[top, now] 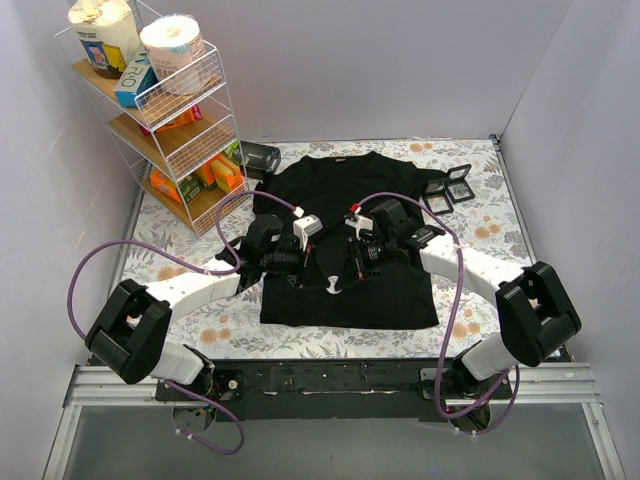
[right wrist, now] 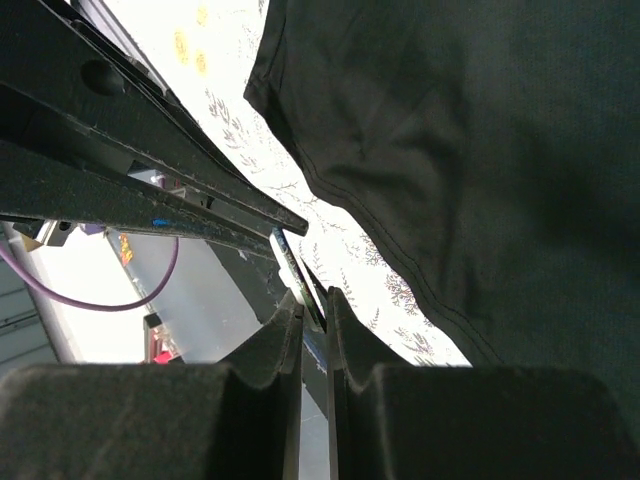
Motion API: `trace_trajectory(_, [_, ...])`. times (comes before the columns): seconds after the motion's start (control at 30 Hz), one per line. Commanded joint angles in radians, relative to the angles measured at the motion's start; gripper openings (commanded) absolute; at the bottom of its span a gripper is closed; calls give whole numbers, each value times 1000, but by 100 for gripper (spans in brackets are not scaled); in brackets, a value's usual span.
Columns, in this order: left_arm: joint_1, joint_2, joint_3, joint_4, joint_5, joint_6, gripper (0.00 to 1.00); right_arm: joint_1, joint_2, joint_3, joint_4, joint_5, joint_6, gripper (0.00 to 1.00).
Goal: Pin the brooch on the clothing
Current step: Open the brooch.
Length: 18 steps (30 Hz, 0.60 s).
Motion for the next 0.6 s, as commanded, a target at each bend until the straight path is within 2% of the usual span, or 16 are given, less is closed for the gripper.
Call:
trace_trajectory(0.0, [-43,-83,85,115,174,-12,0,11,-54,42,162,127,8,9])
trace_trajectory(0.57, [16,-52,101,69,129,-27,0,-63,-178,28,154,49,-18,33])
